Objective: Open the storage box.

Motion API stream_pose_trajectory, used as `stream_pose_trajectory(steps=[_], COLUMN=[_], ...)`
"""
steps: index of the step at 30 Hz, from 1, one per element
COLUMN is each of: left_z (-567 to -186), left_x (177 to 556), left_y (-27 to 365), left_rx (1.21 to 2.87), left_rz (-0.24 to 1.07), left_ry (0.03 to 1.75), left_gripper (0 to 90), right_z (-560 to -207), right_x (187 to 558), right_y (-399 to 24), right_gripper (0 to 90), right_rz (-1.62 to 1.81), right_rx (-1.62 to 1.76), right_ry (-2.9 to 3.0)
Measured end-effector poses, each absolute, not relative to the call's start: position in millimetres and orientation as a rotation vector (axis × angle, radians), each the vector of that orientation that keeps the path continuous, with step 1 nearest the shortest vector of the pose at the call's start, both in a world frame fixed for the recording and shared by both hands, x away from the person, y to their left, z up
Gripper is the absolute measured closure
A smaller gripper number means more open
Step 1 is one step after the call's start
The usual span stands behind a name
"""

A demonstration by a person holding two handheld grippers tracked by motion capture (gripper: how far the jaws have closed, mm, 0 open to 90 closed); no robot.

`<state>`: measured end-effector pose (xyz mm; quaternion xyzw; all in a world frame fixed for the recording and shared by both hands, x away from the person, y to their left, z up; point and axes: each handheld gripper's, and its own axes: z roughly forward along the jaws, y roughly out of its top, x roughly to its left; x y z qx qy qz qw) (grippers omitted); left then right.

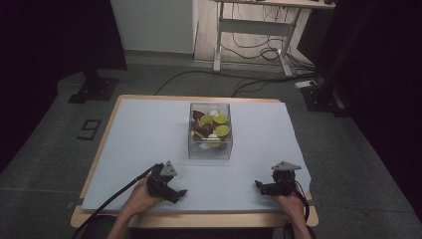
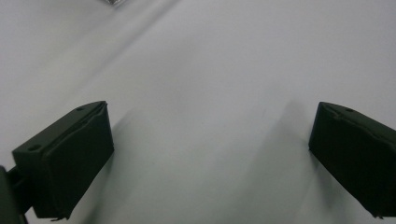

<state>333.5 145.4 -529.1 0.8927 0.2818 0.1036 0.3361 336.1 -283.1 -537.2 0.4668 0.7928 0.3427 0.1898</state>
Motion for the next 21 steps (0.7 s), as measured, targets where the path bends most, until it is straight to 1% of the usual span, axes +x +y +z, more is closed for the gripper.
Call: stream_pose_trajectory(steps=[10,21], left_z=[-529.1,-529.0], left_x=[333.5,333.2], left_y=[145.4,145.3], left_rx=[2.327,2.327], left_rz=[0.270,0.271], left_ry=[0.736,0.738], left_gripper=[0.0,0.0], right_z=[-536.0,-535.1], right_x=[338.2,338.4], right_y=[-277.5,-277.7], right_gripper=[0.0,0.0], right_rz=[0.930,0.920], right_rx=[1.368,1.354], right_ry=[2.193,2.213])
